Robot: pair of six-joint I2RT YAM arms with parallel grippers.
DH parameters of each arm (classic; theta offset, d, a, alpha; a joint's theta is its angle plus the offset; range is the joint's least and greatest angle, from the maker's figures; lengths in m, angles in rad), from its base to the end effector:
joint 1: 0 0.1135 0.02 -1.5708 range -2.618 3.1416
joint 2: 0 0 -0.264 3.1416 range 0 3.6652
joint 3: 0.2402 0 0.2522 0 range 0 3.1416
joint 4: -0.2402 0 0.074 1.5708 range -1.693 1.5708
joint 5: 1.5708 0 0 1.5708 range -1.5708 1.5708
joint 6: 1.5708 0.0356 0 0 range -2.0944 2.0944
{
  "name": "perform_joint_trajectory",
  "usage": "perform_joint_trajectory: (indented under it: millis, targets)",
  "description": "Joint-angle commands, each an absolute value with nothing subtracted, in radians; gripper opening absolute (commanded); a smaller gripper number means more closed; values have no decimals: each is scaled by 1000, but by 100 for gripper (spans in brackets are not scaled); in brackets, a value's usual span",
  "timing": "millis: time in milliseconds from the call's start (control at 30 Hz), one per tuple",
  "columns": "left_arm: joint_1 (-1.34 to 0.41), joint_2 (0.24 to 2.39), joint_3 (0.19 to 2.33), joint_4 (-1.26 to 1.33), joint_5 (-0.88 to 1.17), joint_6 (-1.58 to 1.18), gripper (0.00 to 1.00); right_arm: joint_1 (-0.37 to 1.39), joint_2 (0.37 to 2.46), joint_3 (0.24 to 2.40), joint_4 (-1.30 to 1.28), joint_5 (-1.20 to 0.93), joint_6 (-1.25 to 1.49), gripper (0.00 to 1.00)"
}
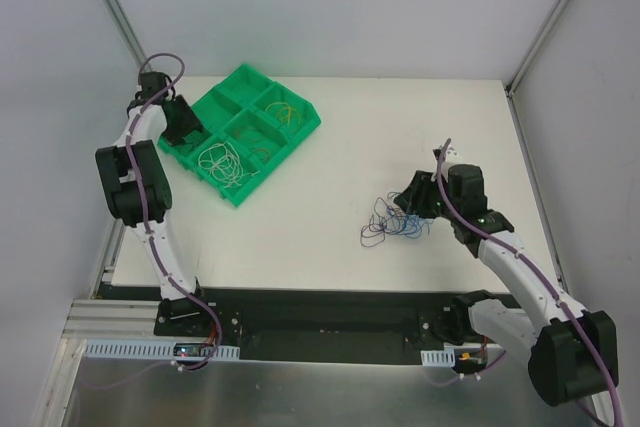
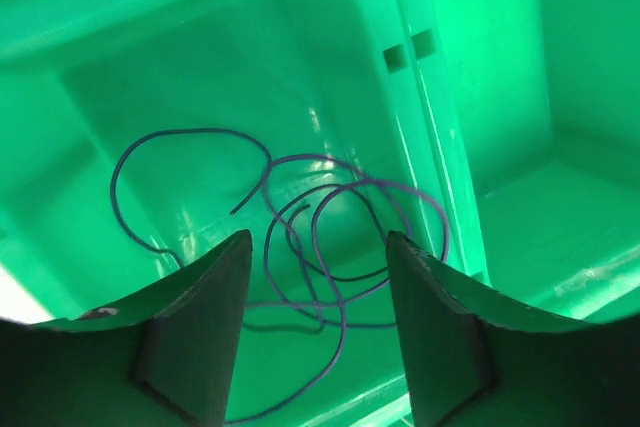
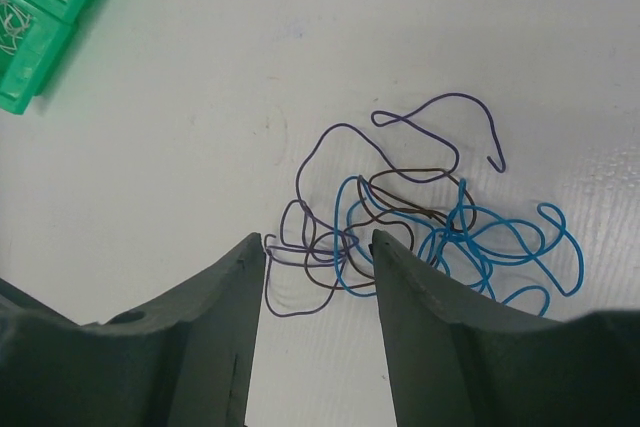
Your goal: Untangle the cables
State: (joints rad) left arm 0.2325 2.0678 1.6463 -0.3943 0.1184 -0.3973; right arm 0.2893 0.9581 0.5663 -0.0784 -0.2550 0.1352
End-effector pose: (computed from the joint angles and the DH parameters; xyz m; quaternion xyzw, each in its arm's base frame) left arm 0.4572 0.1039 0.2204 -0.2667 0.8891 -0.0851 0.3622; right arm 0.2027 0.0697 0.2423 -0.1314 0.8378 0.2152 0.4842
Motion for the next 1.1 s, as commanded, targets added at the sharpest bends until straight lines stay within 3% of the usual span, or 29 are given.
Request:
perform_joint_trajectory:
  millis: [0,100,267,433,567,633,767,867,1000,1033,1067]
  targets:
    - [230,1918,1626,-400,132,-408,62,285,1009,647,-204,-227,71,51]
    - [229,1809,1551,-402,173,-439,74,282,1074,696,-335,-161,46,51]
    - [173,1588,1372,-373,230,-445,85,270,1118,698,-380,-66,112,51]
    - [3,1387,1217,-321,371,-390,85,268,1182,687,-351,-66,121,51]
    - [-306,1336,1103,-237,437,-322,81,291,1270,690,-270,-149,94,50]
    - [-412,1351,1053,-161,478,-331,79,327,1302,693,-221,-184,101,47]
    - [-581,1457,1042,-95,512,-363,70,449,1316,722,-209,-216,147,28]
    - [-646,1526,1043,-32,529,-412,65,505,1228,712,-222,-199,178,27]
    - [-693,1592,1072,32,555,-426,72,506,1126,683,-274,-132,155,34]
    - [-696,1603,1083,38,560,-433,73,499,1114,677,-282,-120,134,27]
    - [-701,1614,1092,44,566,-439,74,485,1112,669,-285,-123,123,9]
